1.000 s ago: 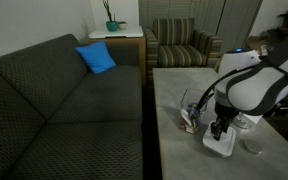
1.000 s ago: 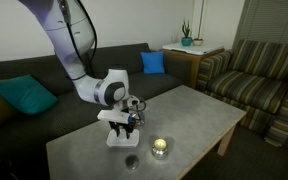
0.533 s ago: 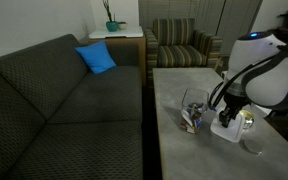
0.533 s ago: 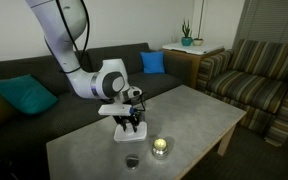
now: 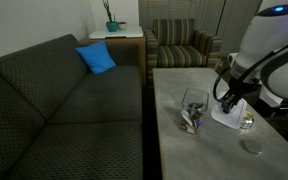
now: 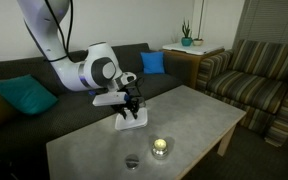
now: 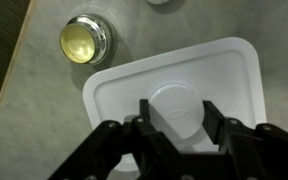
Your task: Pick up the lid and put it on the bowl
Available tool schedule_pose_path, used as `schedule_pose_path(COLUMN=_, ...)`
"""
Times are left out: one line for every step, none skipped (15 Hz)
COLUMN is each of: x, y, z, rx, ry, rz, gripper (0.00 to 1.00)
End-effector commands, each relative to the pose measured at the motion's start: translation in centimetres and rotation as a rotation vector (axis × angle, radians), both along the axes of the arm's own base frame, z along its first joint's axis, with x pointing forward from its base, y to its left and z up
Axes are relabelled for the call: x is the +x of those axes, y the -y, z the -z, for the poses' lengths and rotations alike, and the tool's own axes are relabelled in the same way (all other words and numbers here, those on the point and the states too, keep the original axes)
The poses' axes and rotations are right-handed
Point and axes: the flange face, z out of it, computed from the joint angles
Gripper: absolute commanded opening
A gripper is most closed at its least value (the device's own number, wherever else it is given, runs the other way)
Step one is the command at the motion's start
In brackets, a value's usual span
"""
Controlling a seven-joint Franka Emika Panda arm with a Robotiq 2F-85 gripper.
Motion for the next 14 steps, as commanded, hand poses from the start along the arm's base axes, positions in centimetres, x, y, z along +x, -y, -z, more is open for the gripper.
schedule_pose_path(x=-2.1, y=0.0, z=-5.0, rx=-0.058, ry=0.039, rz=0.001, gripper=0.29)
schedule_pose_path(x=-2.4, y=0.0, z=-6.0, rx=-0.076, ry=0.039, rz=-0.004, gripper=0.29)
schedule_pose_path(x=-2.5, y=-0.2, z=-7.0, rx=-0.084, ry=0.054, rz=-0.013, gripper=0.29)
schedule_pose_path(x=-2.7, y=-0.5, z=-7.9, rx=-0.086, ry=0.067, rz=-0.022, gripper=0.29)
schedule_pose_path(x=-2.6, y=-0.9, z=-8.9, rx=-0.073, ry=0.078, rz=-0.043, gripper=0.29)
schedule_pose_path(x=-2.5, y=-1.3, z=-9.7, rx=-0.055, ry=0.095, rz=-0.058, gripper=0.29)
schedule_pose_path(x=-2.3, y=-1.8, z=-10.4, rx=-0.032, ry=0.108, rz=-0.064, gripper=0.29)
schedule_pose_path(x=-1.9, y=-2.2, z=-11.2, rx=-0.002, ry=0.122, rz=-0.072, gripper=0.29)
schedule_pose_path(x=-1.5, y=-2.6, z=-11.8, rx=0.031, ry=0.134, rz=-0.076, gripper=0.29)
schedule_pose_path(x=-1.0, y=-3.0, z=-12.2, rx=0.060, ry=0.145, rz=-0.074, gripper=0.29)
schedule_pose_path(x=-0.4, y=-3.5, z=-12.5, rx=0.093, ry=0.149, rz=-0.072, gripper=0.29)
schedule_pose_path(x=0.2, y=-3.8, z=-12.7, rx=0.121, ry=0.149, rz=-0.061, gripper=0.29)
schedule_pose_path(x=0.8, y=-4.1, z=-12.7, rx=0.143, ry=0.140, rz=-0.051, gripper=0.29)
schedule_pose_path(x=1.5, y=-4.4, z=-12.7, rx=0.161, ry=0.129, rz=-0.046, gripper=0.29)
